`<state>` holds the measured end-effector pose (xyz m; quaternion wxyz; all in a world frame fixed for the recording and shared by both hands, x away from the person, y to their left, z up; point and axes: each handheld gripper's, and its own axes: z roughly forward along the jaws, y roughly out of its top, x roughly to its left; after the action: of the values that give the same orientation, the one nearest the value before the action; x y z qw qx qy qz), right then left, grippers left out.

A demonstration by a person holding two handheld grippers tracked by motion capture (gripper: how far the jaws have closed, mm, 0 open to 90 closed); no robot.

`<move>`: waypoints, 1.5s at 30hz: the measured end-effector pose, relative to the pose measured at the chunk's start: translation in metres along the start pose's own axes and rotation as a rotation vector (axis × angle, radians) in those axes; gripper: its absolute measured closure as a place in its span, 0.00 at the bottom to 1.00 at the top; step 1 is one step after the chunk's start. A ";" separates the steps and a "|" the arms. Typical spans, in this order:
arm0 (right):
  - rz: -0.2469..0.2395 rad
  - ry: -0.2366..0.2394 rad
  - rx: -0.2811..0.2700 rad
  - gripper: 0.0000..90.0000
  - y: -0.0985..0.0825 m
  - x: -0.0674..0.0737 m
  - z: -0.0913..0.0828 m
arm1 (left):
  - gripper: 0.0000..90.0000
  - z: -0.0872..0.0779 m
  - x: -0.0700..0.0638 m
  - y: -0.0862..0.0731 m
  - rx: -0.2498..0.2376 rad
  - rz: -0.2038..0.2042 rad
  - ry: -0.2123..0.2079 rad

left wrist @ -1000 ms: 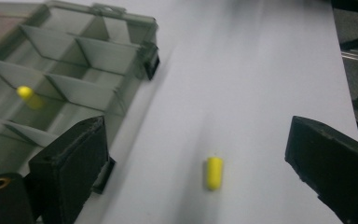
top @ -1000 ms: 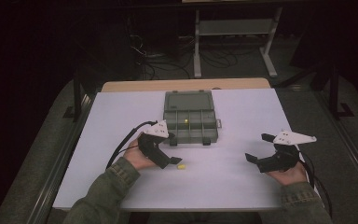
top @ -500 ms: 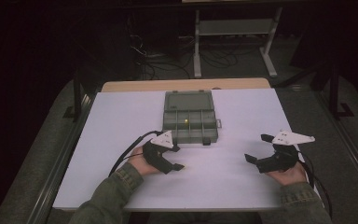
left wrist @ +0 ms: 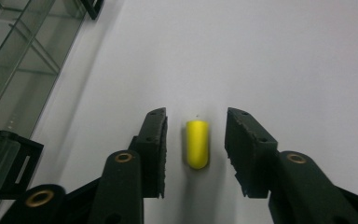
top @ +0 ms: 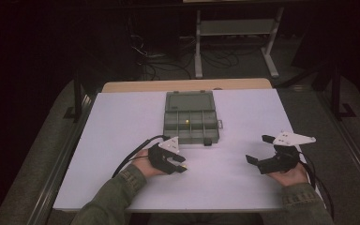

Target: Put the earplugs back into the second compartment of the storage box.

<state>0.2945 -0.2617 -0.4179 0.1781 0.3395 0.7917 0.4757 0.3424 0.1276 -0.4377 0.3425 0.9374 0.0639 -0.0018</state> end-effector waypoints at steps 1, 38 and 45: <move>0.002 -0.001 0.000 0.00 0.000 0.000 0.000 | 0.68 0.001 0.000 0.000 0.006 0.005 0.004; 0.000 0.000 -0.007 0.00 0.000 0.000 -0.002 | 0.93 -0.064 0.023 0.058 -0.052 0.013 -0.045; 0.000 0.000 -0.009 0.00 0.000 0.000 -0.002 | 0.93 -0.081 0.037 0.070 -0.059 0.005 -0.022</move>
<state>0.2938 -0.2626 -0.4167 0.1797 0.3386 0.7895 0.4793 0.3843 0.1309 -0.3322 0.3707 0.9269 0.0577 -0.0094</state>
